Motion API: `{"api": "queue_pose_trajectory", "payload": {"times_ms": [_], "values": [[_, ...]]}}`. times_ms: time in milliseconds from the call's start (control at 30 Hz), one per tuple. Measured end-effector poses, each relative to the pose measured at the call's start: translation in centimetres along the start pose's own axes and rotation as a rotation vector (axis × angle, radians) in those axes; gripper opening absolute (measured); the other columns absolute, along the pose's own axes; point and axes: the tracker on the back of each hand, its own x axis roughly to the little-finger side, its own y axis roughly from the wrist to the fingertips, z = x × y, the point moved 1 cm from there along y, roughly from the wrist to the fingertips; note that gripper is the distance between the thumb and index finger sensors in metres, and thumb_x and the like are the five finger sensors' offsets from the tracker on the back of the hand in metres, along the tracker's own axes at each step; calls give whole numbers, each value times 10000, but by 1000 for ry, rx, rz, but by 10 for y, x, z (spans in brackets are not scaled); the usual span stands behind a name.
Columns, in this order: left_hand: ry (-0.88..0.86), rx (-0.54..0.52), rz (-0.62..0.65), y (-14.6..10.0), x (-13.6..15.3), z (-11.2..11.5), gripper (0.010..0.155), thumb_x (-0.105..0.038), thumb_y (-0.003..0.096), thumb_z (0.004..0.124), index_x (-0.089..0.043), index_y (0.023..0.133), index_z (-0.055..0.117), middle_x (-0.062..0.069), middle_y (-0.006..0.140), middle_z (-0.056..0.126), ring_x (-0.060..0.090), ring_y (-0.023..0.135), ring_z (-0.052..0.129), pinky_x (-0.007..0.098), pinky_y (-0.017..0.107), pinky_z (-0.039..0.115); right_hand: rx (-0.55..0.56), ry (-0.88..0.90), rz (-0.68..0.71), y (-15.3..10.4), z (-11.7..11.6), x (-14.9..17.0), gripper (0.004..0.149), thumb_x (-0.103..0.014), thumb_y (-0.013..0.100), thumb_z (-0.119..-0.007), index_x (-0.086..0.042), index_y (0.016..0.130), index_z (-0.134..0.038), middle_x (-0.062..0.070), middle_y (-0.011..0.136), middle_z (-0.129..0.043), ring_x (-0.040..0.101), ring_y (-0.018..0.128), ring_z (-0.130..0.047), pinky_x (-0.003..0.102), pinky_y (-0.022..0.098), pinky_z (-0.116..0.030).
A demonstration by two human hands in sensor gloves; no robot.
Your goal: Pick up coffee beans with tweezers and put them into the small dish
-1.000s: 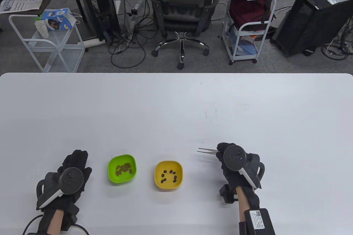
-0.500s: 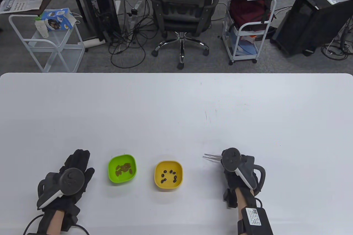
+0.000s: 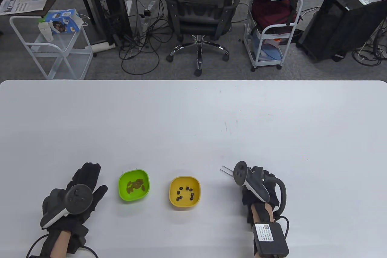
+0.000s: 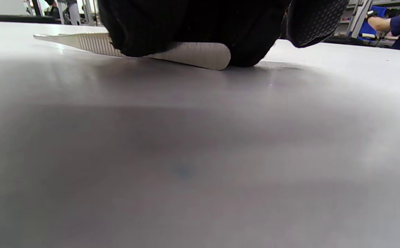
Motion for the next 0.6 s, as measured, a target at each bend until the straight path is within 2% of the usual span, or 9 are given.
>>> {"api": "queue_pose_trajectory", "payload": {"times_ms": [133, 200, 300, 400, 500, 567, 600], "values": [[-3, -7, -6, -1, 1, -1, 787, -484, 595, 397, -45, 1226, 227, 297, 1293, 277, 587, 1156, 469, 715, 776, 536, -33, -21, 19, -5, 2, 1, 480, -370, 480, -694, -289, 950, -639, -22, 896, -775, 262, 776, -846, 607, 745, -617], [-4, -9, -7, -2, 1, 1, 783, -479, 596, 402, -40, 1224, 239, 300, 1289, 286, 587, 1150, 479, 714, 770, 543, -50, 75, 29, -14, 9, 6, 541, -379, 485, -684, -243, 1004, -614, 60, 1006, -717, 337, 838, -824, 617, 746, -606], [15, 16, -12, -1, 1, 4, 783, -477, 595, 406, -35, 1222, 248, 297, 1288, 299, 583, 1147, 490, 712, 765, 551, 99, 263, 67, -33, 29, 14, 553, -369, 495, -678, -205, 1019, -613, 99, 1061, -685, 398, 890, -805, 633, 745, -595], [21, 31, -20, 2, 0, 3, 783, -482, 598, 400, -42, 1225, 235, 293, 1293, 283, 584, 1154, 479, 708, 777, 540, 117, 302, 106, -44, 43, 19, 580, -384, 502, -665, -205, 1047, -587, 95, 1090, -685, 421, 974, -753, 638, 762, -562], [32, 5, -16, 1, -1, 0, 783, -483, 599, 400, -43, 1225, 235, 285, 1296, 282, 581, 1155, 475, 708, 778, 536, 103, 375, 149, -50, 29, 20, 579, -382, 502, -665, -201, 1048, -598, 98, 1095, -694, 428, 1000, -732, 641, 760, -555], [34, -18, -13, -1, -2, -1, 780, -480, 599, 406, -41, 1224, 248, 278, 1295, 294, 577, 1154, 484, 704, 777, 542, 8, 342, 157, -49, 23, 19, 625, -389, 506, -653, -161, 1079, -551, 146, 1129, -640, 478, 1028, -661, 653, 753, -523], [38, -18, -13, -1, -2, -1, 781, -480, 599, 406, -41, 1225, 244, 280, 1295, 290, 577, 1154, 483, 705, 776, 538, 25, 304, 150, -52, 22, 17, 636, -392, 508, -648, -158, 1088, -531, 154, 1142, -618, 488, 1040, -634, 658, 757, -506]]}}
